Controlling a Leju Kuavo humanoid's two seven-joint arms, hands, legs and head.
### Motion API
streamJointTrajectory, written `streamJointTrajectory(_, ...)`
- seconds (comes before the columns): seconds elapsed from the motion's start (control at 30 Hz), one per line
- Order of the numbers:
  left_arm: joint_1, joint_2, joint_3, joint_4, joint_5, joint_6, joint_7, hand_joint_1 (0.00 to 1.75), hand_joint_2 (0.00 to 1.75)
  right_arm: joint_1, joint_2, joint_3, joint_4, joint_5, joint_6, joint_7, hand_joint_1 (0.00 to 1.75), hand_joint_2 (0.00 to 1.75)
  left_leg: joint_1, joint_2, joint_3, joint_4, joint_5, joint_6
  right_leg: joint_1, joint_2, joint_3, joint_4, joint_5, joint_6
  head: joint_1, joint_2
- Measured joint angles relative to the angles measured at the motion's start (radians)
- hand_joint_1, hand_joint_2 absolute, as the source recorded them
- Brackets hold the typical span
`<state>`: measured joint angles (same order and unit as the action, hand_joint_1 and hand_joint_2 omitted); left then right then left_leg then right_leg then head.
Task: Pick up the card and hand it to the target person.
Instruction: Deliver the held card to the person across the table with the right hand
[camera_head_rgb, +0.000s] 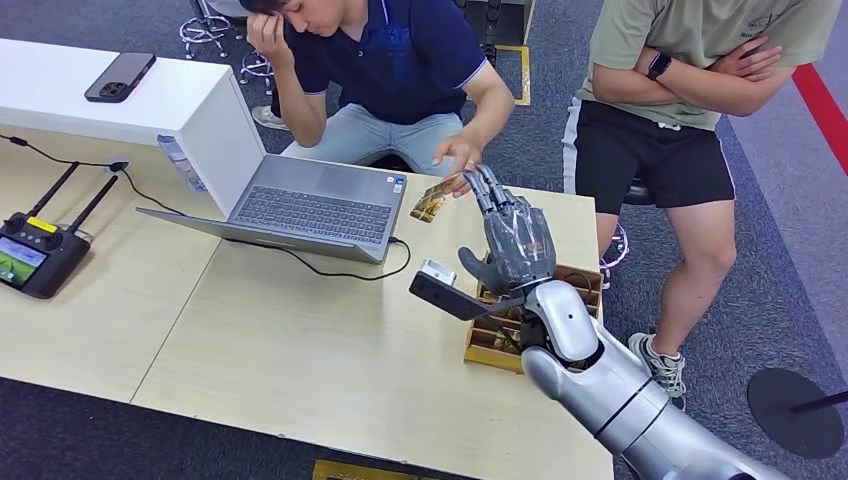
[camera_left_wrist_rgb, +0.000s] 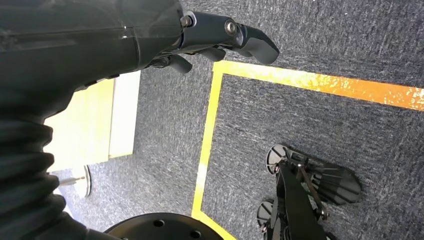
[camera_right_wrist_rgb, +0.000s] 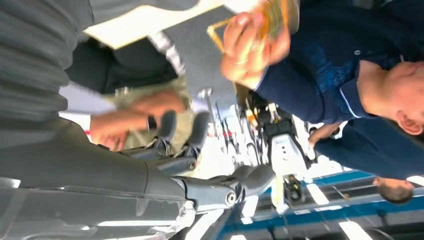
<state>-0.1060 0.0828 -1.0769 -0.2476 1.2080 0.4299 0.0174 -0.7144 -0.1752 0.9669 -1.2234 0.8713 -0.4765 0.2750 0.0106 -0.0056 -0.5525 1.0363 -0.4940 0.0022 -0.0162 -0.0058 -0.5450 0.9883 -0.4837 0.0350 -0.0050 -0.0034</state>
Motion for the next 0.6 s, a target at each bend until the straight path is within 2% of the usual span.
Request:
streamJointTrajectory(0.1, 0.0, 0.0, 0.0, 0.0, 0.006, 0.001, 0.001, 0.0, 0.0, 0.017, -0.002, -0.022, -0.003, -0.124, -0.038, -0.035, 0.0, 1.75, 0.0, 0.0, 0.0, 0.0, 0.0, 0.0, 0.0, 0.0, 0.0, 0.0, 0.0, 0.0, 0.0, 0.0)
streamJointTrajectory(0.17, 0.001, 0.0, 0.0, 0.0, 0.015, 0.002, 0.001, 0.0, 0.0, 0.033, -0.004, -0.045, -0.015, -0.256, -0.058, -0.07, 0.0, 1.75, 0.0, 0.0, 0.0, 0.0, 0.0, 0.0, 0.0, 0.0, 0.0, 0.0, 0.0, 0.0, 0.0, 0.0)
streamJointTrajectory(0.37, 0.001, 0.0, 0.0, 0.0, 0.038, 0.011, -0.003, 0.0, 0.0, 0.101, -0.023, -0.137, -0.084, -0.826, -0.041, -0.202, 0.0, 1.75, 0.0, 0.0, 0.0, 0.0, 0.0, 0.0, 0.0, 0.0, 0.0, 0.0, 0.0, 0.0, 0.0, 0.0)
streamJointTrajectory(0.43, 0.002, 0.0, 0.0, 0.0, 0.046, 0.015, -0.004, 0.0, 0.0, 0.128, -0.035, -0.162, -0.112, -1.01, -0.015, -0.233, 0.0, 0.87, 0.0, 0.0, 0.001, 0.0, 0.0, 0.0, 0.0, 0.0, 0.0, 0.0, 0.0, 0.0, 0.0, 0.0)
streamJointTrajectory(0.5, 0.002, 0.0, 0.0, 0.0, 0.054, 0.019, -0.007, 0.0, 0.0, 0.16, -0.05, -0.181, -0.139, -1.146, 0.004, -0.26, 0.0, 0.87, 0.0, 0.0, 0.001, 0.0, 0.0, 0.0, 0.0, 0.0, 0.0, 0.0, 0.0, 0.0, 0.0, 0.0)
streamJointTrajectory(0.57, 0.003, -0.001, 0.0, 0.0, 0.057, 0.021, -0.009, 0.0, 0.0, 0.19, -0.066, -0.196, -0.166, -1.216, 0.011, -0.278, 0.0, 1.75, 0.0, 0.0, 0.001, 0.0, 0.0, 0.0, 0.0, 0.0, 0.0, 0.0, 0.0, 0.0, 0.0, 0.0)
streamJointTrajectory(0.6, 0.004, -0.001, 0.0, 0.0, 0.06, 0.023, -0.009, 0.0, 0.0, 0.207, -0.074, -0.204, -0.18, -1.24, 0.013, -0.285, 0.0, 1.75, 0.0, 0.0, 0.001, 0.0, 0.0, 0.0, 0.0, 0.0, 0.0, -0.001, 0.0, 0.0, 0.0, 0.0)
